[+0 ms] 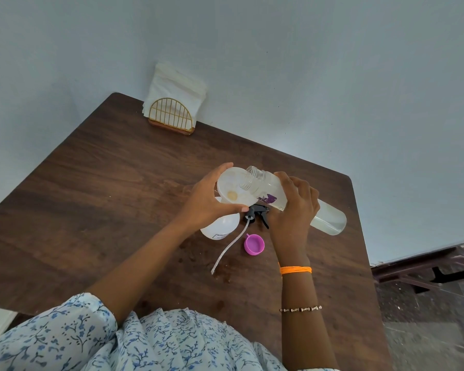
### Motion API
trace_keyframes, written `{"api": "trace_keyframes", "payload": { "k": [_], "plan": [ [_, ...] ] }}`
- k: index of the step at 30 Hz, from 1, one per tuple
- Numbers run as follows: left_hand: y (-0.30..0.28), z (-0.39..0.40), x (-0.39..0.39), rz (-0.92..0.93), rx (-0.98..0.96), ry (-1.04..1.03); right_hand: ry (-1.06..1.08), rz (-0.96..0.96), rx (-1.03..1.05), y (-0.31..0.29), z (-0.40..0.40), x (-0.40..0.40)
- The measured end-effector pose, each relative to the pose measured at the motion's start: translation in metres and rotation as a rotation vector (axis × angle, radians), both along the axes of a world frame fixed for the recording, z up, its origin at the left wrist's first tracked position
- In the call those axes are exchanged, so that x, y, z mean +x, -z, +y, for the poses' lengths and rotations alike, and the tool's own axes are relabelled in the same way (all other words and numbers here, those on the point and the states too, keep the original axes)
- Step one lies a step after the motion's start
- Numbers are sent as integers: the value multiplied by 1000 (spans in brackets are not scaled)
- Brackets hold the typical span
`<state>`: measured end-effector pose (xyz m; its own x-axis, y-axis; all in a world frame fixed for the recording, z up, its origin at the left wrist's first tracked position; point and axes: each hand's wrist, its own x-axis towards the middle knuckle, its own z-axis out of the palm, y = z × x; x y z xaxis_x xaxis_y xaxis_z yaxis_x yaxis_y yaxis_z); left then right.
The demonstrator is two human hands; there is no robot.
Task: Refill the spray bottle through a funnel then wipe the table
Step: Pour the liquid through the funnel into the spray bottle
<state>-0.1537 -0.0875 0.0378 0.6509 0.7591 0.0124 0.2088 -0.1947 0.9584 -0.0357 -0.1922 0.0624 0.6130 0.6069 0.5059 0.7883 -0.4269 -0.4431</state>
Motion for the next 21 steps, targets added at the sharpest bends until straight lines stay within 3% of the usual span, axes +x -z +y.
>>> {"api": "trace_keyframes", "payload": {
  "k": [21],
  "plan": [
    [1,1,1,-6,-9,-3,4,2,-2,-1,0,-3]
  ]
}}
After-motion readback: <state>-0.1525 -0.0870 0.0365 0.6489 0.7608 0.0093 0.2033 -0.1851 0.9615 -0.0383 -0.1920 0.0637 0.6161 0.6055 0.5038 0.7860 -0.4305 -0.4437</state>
